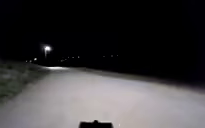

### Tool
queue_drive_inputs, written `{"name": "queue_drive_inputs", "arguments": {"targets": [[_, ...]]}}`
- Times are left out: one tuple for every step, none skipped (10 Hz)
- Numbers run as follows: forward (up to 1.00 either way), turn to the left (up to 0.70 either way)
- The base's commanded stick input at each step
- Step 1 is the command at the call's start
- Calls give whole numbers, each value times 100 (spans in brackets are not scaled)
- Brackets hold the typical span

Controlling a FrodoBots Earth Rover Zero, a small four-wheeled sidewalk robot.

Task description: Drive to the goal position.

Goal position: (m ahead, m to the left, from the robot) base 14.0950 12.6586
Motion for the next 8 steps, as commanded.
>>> {"name": "queue_drive_inputs", "arguments": {"targets": [[0,34],[0,3],[0,3],[4,1],[4,1],[17,2],[41,2],[70,1]]}}
